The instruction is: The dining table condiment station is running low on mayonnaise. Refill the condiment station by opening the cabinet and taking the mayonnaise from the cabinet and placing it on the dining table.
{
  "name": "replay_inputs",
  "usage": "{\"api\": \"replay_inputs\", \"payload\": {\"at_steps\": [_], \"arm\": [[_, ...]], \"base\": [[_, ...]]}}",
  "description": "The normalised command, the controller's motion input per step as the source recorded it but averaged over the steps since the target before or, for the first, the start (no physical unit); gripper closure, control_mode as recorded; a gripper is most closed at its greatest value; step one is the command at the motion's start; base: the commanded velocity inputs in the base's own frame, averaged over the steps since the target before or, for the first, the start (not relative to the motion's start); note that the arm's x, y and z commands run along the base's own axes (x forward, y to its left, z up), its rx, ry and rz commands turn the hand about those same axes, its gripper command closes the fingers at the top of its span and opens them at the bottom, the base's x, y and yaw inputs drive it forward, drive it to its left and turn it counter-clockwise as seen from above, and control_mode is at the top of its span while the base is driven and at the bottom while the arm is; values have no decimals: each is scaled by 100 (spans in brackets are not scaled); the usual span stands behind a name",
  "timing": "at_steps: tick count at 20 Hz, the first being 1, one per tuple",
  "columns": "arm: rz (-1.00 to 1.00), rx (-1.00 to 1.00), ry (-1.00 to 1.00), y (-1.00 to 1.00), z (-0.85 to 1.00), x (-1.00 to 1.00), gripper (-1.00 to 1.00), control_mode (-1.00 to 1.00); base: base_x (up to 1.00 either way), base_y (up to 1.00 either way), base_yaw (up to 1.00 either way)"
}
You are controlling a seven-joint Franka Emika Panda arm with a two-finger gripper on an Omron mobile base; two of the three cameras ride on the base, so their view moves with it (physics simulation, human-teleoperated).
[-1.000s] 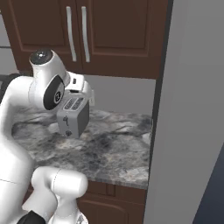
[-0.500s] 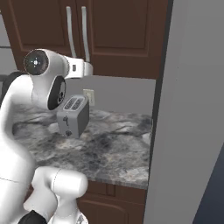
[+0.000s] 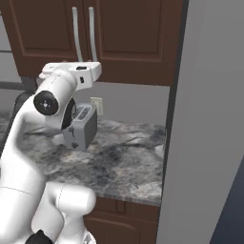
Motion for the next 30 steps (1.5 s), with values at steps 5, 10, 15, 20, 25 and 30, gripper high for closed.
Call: {"api": "replay_inputs", "payload": {"at_steps": [5,10,15,20,25,30], "arm": [[-5,0,-24,-21,71,5,-100,-100],[0,0,-3,-13,13,39,-100,-100],[0,3,0,0,0,60,-100,-100],[0,3,1,0,0,68,-100,-100],[0,3,8,0,0,69,-100,-100],[0,0,17,0,-10,58,100,-100]], "base": [[0,0,0],[0,0,0],[0,0,0],[0,0,0],[0,0,0],[0,0,0]]}}
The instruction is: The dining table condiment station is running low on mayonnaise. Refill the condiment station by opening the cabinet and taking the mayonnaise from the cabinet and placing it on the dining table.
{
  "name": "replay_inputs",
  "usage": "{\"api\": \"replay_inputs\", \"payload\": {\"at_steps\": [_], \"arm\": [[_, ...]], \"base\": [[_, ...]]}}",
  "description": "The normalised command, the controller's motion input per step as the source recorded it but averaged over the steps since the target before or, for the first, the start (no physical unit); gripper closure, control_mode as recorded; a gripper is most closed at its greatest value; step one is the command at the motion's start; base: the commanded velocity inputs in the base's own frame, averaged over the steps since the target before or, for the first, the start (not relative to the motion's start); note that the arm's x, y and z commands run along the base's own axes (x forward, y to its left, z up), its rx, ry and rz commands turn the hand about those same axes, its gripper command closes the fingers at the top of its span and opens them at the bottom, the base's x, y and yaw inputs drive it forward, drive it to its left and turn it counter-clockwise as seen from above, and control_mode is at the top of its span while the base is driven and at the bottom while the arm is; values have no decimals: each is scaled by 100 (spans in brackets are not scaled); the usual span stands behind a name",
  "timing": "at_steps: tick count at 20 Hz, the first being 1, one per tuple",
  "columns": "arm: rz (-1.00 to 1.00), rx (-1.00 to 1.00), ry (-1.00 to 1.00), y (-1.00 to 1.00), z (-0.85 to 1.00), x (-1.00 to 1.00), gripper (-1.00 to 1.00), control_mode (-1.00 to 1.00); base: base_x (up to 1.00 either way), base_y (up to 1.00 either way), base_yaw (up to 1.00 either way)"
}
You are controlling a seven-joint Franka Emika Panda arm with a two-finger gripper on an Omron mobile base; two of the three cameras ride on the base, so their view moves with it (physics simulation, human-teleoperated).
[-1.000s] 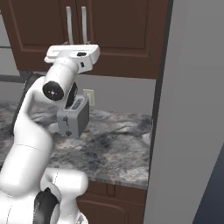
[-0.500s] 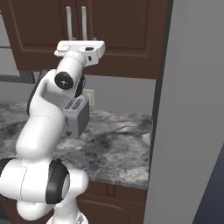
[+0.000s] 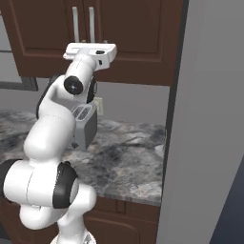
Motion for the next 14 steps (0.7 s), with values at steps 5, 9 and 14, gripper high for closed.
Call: {"api": "replay_inputs", "payload": {"at_steps": [5,9,14], "arm": [[2,0,19,0,-11,30,100,-100],[2,0,5,-10,0,-9,100,-100],[9,0,7,-22,-12,-3,100,-100]], "base": [[0,0,0],[0,0,0],[0,0,0]]}}
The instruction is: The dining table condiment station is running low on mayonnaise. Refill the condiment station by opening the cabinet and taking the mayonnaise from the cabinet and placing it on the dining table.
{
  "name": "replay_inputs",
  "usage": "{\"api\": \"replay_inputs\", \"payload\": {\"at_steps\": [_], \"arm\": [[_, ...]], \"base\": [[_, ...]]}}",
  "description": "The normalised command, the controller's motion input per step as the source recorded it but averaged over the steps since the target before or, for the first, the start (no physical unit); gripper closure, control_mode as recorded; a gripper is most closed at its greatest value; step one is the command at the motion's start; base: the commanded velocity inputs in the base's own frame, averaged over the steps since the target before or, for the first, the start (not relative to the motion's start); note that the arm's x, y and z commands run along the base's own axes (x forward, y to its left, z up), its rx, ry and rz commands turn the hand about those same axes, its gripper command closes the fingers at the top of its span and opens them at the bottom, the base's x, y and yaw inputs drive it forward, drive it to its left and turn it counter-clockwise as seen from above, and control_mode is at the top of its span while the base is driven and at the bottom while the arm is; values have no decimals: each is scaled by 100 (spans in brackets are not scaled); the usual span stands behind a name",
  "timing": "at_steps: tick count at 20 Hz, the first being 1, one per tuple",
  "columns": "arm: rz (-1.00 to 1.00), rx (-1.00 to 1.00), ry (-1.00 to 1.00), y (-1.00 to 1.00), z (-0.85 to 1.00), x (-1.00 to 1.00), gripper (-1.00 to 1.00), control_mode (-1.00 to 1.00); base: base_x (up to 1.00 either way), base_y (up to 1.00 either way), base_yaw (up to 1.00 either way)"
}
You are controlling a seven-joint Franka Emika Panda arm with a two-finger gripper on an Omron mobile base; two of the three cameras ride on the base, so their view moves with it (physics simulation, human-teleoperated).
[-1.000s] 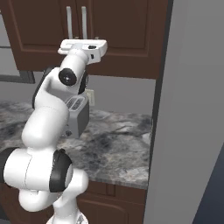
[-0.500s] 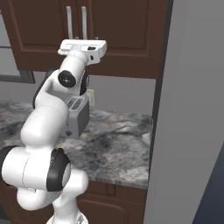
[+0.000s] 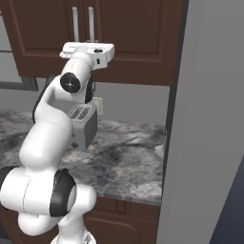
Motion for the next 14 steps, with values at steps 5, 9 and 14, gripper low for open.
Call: {"api": "replay_inputs", "payload": {"at_steps": [5,9,14], "arm": [[13,0,25,-15,-37,7,100,-100],[8,1,2,-80,-1,-82,100,-100],[4,2,-2,-99,0,-100,100,-100]], "base": [[0,0,0],[0,0,0],[0,0,0]]}}
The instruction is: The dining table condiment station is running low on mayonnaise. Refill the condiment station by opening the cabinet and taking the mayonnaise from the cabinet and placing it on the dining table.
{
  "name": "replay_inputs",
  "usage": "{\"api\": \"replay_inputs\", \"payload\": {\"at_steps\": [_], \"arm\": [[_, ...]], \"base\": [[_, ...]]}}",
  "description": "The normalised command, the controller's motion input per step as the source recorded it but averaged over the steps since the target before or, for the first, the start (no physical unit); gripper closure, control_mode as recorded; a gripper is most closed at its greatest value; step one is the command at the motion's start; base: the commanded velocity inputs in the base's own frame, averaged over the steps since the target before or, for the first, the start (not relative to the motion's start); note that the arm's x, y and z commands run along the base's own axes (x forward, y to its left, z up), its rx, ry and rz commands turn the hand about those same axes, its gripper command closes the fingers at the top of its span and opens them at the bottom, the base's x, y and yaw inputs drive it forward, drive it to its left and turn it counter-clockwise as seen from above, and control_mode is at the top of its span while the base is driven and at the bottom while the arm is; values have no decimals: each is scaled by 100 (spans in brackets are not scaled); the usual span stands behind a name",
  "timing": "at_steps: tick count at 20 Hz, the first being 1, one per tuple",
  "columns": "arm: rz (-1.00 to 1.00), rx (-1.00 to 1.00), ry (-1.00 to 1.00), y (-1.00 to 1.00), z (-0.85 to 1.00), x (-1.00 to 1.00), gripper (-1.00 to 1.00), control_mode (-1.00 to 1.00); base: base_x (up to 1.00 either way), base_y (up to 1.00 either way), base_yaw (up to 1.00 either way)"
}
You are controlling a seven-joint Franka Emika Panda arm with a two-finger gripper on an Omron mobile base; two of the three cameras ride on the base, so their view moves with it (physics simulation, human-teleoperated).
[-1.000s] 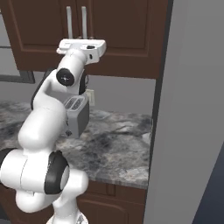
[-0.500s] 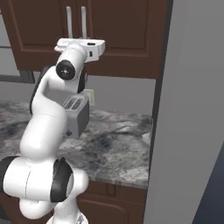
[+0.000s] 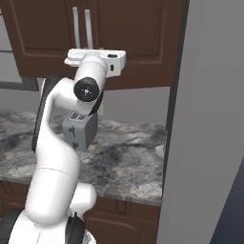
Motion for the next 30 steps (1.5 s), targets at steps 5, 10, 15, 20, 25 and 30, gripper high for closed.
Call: {"api": "replay_inputs", "payload": {"at_steps": [5,10,15,20,25,30], "arm": [[1,5,0,-100,0,-100,100,-100],[0,3,0,-98,0,-100,100,-100],[0,-1,-1,-30,2,-99,-100,-100],[0,-30,-6,95,25,-36,-100,-100],[-7,-60,12,100,-14,24,-100,-100],[-37,-49,21,57,-34,40,-100,-100]], "base": [[0,0,0],[0,0,0],[0,0,0],[0,0,0],[0,0,0],[0,0,0]]}}
